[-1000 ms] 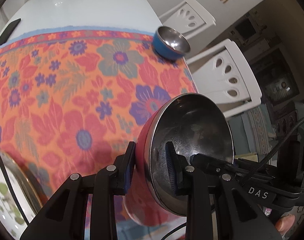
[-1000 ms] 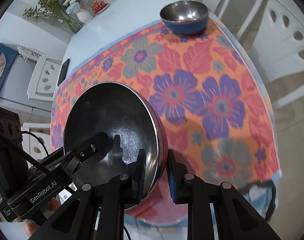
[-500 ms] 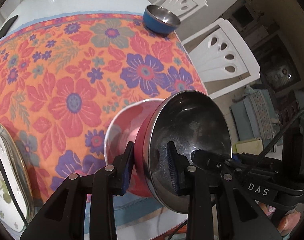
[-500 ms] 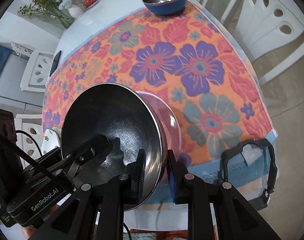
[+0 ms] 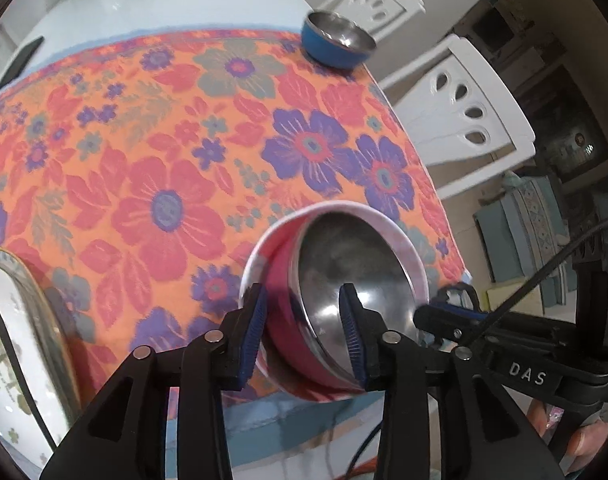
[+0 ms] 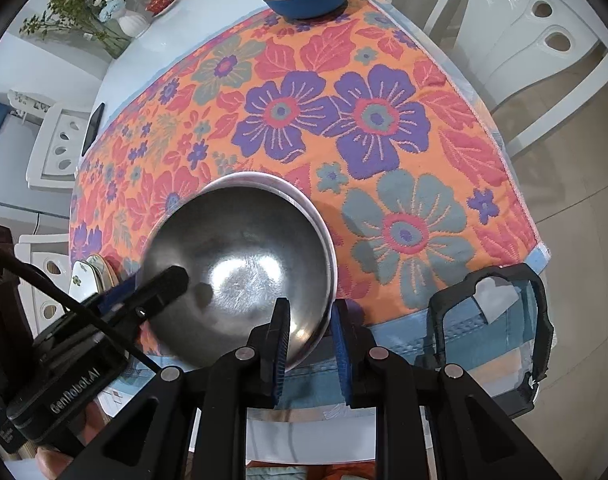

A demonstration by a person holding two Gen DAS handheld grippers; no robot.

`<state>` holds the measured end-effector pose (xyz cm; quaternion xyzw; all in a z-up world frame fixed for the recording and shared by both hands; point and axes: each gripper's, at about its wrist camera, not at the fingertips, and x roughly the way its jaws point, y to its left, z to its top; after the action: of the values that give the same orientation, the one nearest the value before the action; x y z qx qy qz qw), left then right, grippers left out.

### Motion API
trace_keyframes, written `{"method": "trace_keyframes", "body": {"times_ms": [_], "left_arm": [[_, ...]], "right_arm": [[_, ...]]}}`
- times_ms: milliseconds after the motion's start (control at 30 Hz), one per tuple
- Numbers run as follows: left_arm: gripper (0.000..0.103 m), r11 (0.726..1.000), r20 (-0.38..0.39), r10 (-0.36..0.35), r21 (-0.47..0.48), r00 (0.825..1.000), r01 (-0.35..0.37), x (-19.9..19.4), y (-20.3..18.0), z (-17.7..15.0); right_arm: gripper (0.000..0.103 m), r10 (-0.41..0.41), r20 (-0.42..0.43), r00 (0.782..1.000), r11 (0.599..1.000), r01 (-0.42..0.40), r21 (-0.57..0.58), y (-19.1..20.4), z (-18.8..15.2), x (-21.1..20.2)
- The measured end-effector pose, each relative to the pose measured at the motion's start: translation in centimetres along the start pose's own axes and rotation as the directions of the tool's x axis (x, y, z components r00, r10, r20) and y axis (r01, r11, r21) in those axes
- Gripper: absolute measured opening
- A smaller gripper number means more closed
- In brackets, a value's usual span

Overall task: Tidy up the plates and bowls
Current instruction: 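Lower the steel bowl into the pink bowl and open both grippers, then reach both grippers to the blue-bottomed steel bowl and grasp its rim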

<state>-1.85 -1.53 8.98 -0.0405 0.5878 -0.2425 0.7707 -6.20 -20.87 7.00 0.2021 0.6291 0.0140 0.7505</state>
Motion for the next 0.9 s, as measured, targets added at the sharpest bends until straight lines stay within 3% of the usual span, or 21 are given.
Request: {"method": "trace_keyframes", "body": {"times_ms": [133, 467, 633, 900], "left_arm": [[0.035, 1.000, 0.033, 0.015, -0.012, 0.999, -0.015, -1.1, 0.9, 0.2], [0.035, 0.999, 0.001, 0.003, -0.044, 1.000, -0.003, -0.3, 2.1, 0.2], [0.035, 0.999, 0.027, 0.001, -0.036, 1.000, 0.000, -0.8, 1.8, 1.9], [0.035, 1.000, 0.035, 0.002, -0.023, 0.999, -0.001, -0.5, 1.6, 5.8]], "right_arm": [[0.020, -0.009, -0.003, 1.000, 0.999, 0.009, -0.033, 0.5, 0.0, 0.0], [0.020, 0.012, -0.032, 0.999, 0.998, -0.014, -0.056, 1.3, 0.1, -0.1], [0.020, 0.032, -0.025, 0.999, 0.998, -0.033, -0.061, 1.3, 1.2, -0.9], [0.020, 0.128, -0.030, 0.991, 0.991, -0.130, -0.040, 1.3, 4.1, -2.1]]}}
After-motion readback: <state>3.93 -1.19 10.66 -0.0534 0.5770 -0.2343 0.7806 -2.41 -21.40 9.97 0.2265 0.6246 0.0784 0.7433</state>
